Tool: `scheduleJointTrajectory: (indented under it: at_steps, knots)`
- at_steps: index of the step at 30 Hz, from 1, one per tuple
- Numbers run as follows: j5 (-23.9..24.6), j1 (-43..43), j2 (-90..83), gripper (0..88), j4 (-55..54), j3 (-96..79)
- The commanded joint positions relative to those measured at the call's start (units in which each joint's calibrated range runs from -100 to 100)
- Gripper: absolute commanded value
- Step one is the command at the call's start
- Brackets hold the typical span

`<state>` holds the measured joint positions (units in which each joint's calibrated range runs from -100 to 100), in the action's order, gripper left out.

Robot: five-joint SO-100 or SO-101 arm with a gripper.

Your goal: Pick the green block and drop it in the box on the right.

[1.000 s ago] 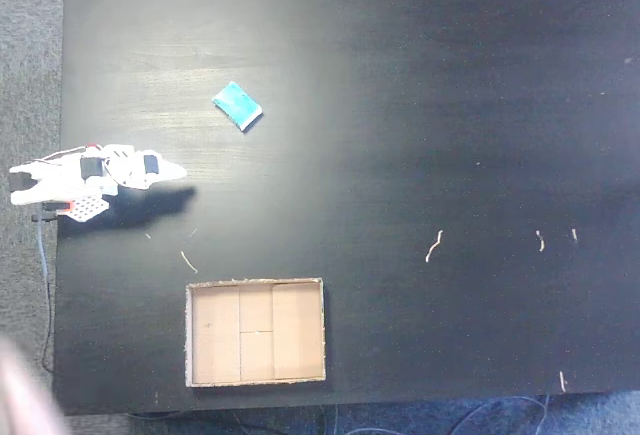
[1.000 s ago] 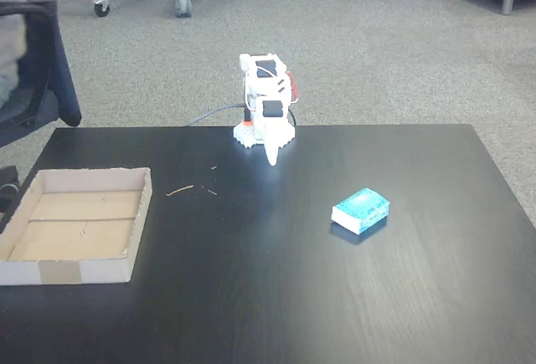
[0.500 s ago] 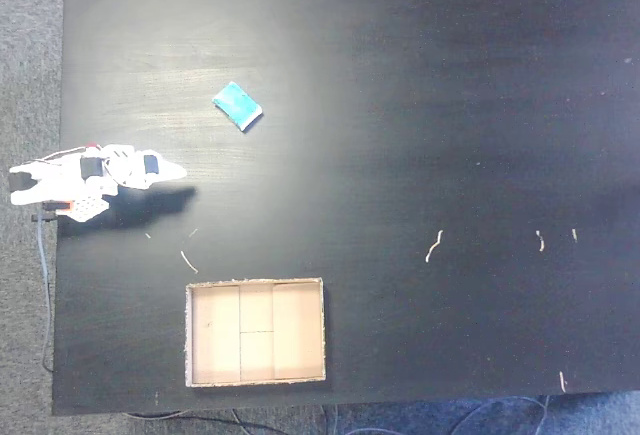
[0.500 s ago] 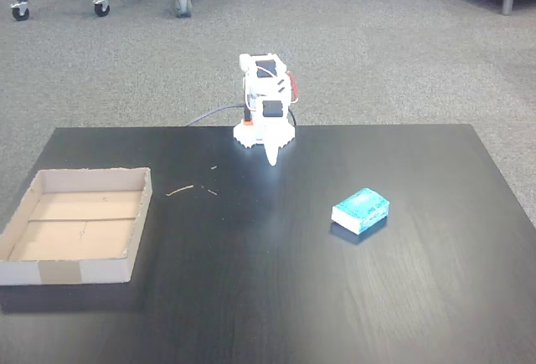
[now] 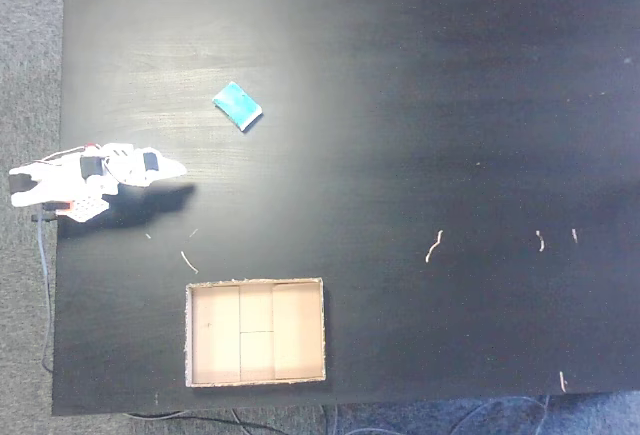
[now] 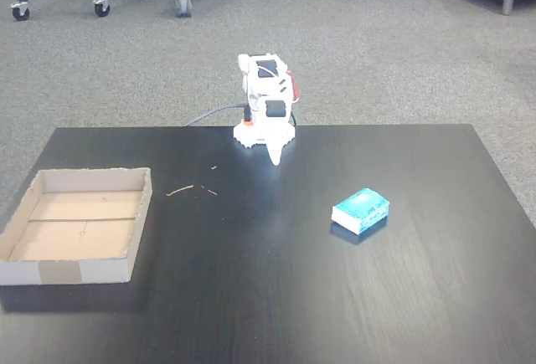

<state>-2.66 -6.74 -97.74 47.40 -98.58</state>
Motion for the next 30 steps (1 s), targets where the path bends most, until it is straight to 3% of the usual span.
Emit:
scheduleJointTrajectory:
  at_steps: [1, 5, 8, 9, 10, 12, 16, 21, 30]
  knots:
    - [-0.7, -2.0, -0.2, 0.2, -0.1, -1.4]
    - [0.6, -5.2, 3.7, 0.1, -3.4, 3.3]
    - [3.2, -6.1, 22.5, 0.1, -5.4, 20.9]
    - [3.1, -7.2, 30.1, 5.1, -6.2, 26.5]
    - [3.7, -7.9, 37.6, 23.2, -6.0, 31.5]
    - [3.7, -8.8, 51.9, 36.3, -6.0, 40.5]
    - [2.0, -12.3, 81.7, 49.1, -4.6, 60.3]
    - [-1.1, -18.9, 103.9, 49.8, 0.4, 77.5]
    - [-1.9, -20.4, 119.3, 50.7, 3.1, 97.6]
